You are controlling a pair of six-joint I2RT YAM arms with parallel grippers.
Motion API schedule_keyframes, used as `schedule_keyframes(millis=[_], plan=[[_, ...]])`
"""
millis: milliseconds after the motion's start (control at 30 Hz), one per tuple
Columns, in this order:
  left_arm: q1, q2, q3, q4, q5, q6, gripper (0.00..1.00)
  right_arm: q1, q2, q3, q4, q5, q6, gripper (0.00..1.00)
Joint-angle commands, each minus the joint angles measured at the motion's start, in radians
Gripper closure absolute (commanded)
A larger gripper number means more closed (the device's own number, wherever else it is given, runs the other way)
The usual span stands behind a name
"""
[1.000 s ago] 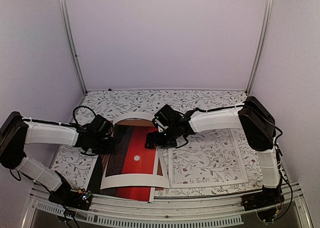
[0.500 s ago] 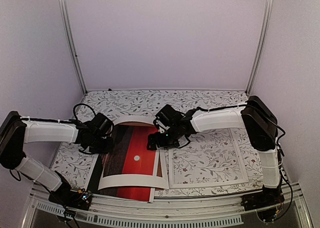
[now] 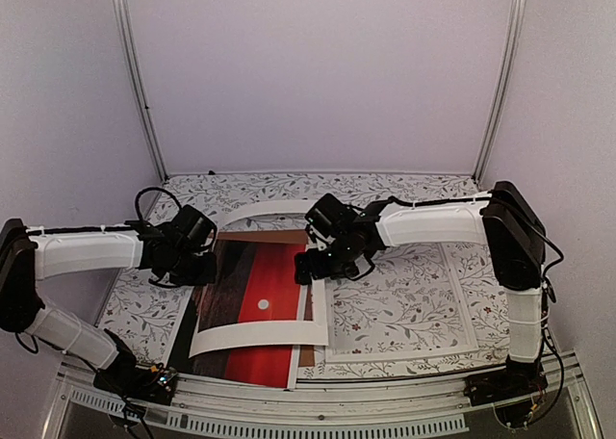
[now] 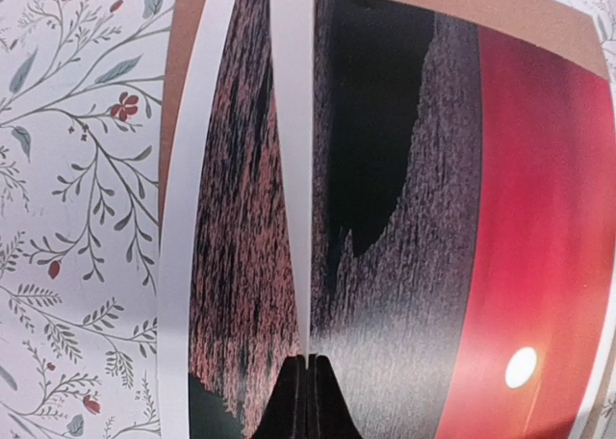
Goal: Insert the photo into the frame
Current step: Pick up the mat board from the photo, then place the mat board on the glass panel.
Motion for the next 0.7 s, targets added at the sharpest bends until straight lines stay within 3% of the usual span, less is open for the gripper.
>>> schedule_keyframes(millis=[0, 667], plan=[[-0.011, -0.017, 0.051, -0.030, -0.018, 0.015, 1.00, -0.021, -0.097, -0.010, -0.039, 0.060, -0.011, 0.05], [-0.024, 0.040, 0.070, -0.019, -0.035, 0.017, 1.00, -0.094, -0.261, -0.213, 0.241, -0.237, 0.031, 0.16]])
